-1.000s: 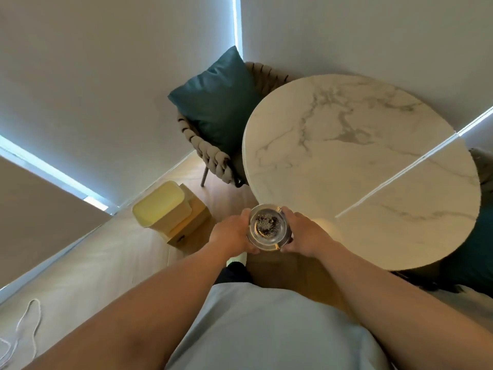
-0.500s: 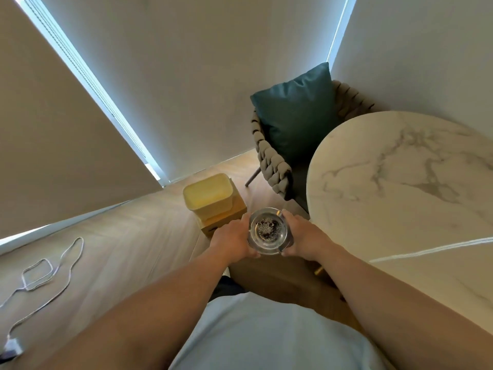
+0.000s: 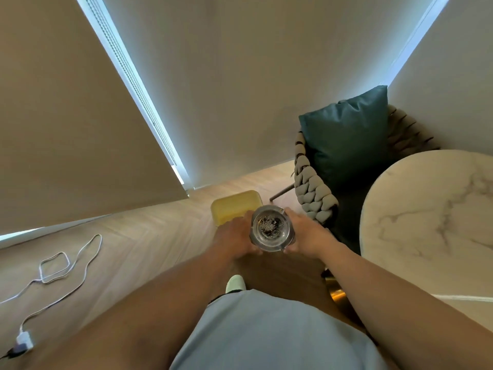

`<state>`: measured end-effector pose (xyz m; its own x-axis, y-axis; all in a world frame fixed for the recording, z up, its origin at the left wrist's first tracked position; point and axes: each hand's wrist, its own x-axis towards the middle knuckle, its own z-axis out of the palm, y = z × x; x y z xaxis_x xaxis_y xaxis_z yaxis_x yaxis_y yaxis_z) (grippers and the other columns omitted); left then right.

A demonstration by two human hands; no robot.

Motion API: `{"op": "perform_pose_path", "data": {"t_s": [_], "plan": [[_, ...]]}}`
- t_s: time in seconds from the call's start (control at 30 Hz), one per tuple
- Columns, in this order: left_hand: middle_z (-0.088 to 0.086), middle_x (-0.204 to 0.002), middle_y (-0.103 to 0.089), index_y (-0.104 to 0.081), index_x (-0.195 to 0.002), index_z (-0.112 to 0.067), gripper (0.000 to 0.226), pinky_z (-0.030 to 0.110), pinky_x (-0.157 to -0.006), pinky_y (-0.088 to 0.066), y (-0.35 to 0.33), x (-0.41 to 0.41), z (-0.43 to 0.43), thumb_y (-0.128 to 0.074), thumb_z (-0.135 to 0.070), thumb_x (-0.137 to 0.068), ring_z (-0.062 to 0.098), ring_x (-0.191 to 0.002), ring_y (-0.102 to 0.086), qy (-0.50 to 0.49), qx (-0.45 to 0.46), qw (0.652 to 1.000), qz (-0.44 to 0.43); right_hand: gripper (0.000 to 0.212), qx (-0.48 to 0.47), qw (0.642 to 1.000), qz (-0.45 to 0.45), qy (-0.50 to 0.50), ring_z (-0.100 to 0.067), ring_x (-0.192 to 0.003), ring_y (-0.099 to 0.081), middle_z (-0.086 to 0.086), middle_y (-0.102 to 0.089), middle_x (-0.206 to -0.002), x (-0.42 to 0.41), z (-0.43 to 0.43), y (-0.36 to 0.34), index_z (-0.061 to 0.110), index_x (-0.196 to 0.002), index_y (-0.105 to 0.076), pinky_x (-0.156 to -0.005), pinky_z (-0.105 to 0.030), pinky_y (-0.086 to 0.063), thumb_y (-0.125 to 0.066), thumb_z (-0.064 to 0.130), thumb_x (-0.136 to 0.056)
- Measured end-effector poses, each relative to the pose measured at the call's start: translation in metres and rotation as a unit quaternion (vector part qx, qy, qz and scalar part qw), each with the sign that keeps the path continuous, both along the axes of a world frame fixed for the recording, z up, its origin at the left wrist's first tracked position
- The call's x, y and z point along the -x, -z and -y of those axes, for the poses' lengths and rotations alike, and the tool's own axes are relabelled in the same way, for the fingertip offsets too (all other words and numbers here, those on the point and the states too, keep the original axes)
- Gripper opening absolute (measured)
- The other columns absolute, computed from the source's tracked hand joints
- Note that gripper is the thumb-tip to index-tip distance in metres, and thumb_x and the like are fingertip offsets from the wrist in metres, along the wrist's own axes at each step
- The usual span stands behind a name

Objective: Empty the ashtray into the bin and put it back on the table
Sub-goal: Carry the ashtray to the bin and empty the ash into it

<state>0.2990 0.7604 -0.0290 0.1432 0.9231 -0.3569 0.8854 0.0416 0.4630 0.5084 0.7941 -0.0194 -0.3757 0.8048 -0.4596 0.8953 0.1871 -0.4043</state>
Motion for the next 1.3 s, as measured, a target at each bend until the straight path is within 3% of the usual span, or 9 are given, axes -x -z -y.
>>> {"op": "perform_pose_path", "data": {"t_s": [0.17,0.5,1.3], "plan": [[-0.001,-0.115,-0.065,-0.034,-0.133,-0.027,0.095,0.041,-0.081,-0.054,0.003,0.039,-0.024,-0.087,-0.05,-0.056,0.023,-0.1,-0.063,-0.008,0.023,1.0,-0.009,0.103,-0.006,1.0,0.003,-0.012,-0.024,-0.11,-0.06,-0.003,-0.057,-0.124,0.039,-0.025,0.009,0.034,-0.142,-0.02,-0.092,-0.042,-0.052,-0.088,0.038,-0.064],[0.002,-0.114,-0.064,-0.039,-0.126,-0.023,0.089,0.045,-0.08,-0.054,0.014,0.075,-0.028,-0.089,-0.047,-0.057,0.027,-0.098,-0.064,-0.064,0.055,0.996,0.007,0.103,0.042,0.997,0.008,-0.069,-0.026,-0.109,-0.061,-0.006,-0.058,-0.12,0.083,-0.057,0.024,0.033,-0.139,-0.023,-0.093,-0.041,-0.051,-0.089,0.035,-0.06],[-0.001,-0.108,-0.066,-0.039,-0.126,-0.026,0.087,0.043,-0.075,-0.054,0.027,0.031,-0.071,-0.088,-0.047,-0.057,0.027,-0.092,-0.063,-0.174,0.095,0.98,0.012,0.1,0.075,0.983,-0.003,-0.17,-0.03,-0.105,-0.061,-0.013,-0.057,-0.12,0.054,-0.138,0.052,0.023,-0.14,-0.027,-0.088,-0.044,-0.053,-0.09,0.034,-0.063]]}}
